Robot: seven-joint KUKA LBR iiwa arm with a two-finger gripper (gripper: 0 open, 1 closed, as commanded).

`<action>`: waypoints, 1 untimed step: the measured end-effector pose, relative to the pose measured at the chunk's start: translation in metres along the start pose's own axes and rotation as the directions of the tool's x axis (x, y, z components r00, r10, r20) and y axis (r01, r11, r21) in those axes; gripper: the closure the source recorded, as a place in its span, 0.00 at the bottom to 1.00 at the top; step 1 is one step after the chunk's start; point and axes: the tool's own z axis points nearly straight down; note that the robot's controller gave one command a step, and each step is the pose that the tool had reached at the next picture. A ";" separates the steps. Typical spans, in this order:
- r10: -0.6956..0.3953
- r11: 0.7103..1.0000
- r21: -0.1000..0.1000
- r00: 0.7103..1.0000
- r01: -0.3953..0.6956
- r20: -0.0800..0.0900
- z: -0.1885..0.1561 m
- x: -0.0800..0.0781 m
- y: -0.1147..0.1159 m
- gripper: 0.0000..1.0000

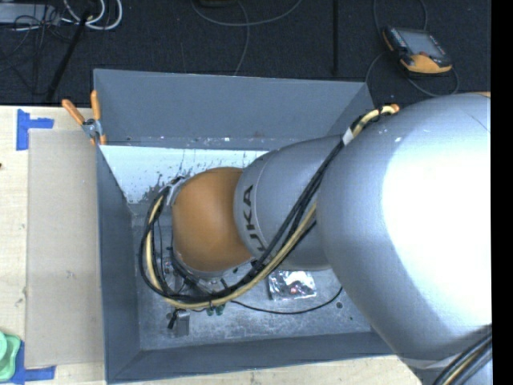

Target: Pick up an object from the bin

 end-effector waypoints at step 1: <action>0.006 1.000 -0.003 1.000 -0.006 0.015 -0.007 -0.005 0.000 1.00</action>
Offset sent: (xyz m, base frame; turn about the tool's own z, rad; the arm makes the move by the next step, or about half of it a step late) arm 0.0000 0.0000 0.0000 0.0000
